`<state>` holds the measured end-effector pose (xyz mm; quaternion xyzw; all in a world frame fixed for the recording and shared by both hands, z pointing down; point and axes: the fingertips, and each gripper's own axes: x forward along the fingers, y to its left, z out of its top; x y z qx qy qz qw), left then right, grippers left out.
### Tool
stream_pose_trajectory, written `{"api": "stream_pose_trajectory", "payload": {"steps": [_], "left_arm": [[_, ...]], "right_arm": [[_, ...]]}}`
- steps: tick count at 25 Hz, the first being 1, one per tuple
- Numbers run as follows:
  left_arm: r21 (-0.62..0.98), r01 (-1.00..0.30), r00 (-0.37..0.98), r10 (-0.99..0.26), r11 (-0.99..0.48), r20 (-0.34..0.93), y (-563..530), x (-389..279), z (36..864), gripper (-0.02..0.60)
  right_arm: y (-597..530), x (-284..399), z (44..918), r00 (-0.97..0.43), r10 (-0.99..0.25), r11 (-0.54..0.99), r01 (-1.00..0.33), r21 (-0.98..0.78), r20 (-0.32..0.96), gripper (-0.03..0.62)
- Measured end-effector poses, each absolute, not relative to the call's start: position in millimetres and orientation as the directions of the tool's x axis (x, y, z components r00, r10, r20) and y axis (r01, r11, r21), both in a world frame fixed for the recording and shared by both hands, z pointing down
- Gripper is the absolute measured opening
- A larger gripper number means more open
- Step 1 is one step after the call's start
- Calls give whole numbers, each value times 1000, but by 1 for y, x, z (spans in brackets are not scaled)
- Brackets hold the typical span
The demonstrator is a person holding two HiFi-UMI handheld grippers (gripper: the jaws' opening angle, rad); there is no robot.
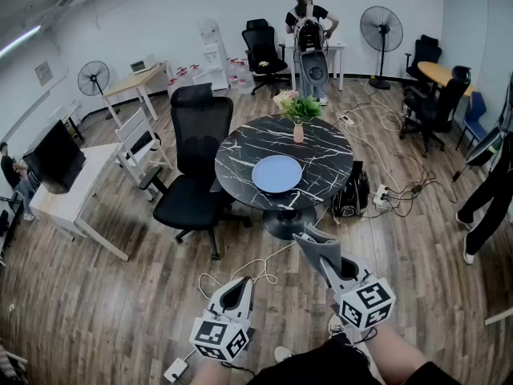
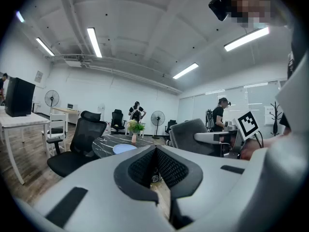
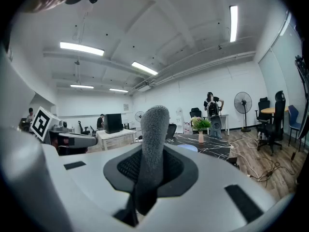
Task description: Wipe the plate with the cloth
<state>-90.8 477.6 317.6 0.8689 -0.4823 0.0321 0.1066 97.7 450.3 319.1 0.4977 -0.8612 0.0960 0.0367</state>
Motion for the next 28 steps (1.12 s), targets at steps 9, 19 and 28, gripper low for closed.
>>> {"api": "stream_pose_trajectory", "payload": {"steps": [9,19,28], "left_arm": [[154,-840,541,-827,-521,155,476,-92,319,18],[164,-826,561,-815,-539,145,470,-106,321,18],[176,-827,558,-815,-533,157,446,-116,333,18]], "right_arm": [[452,89,319,-520,-841,510,-854,-105,147,63],[449,76,320,-517,-843,508,-856,-94,151,63],[424,69,329,-522,-839,512,-853,-106,155,63]]}}
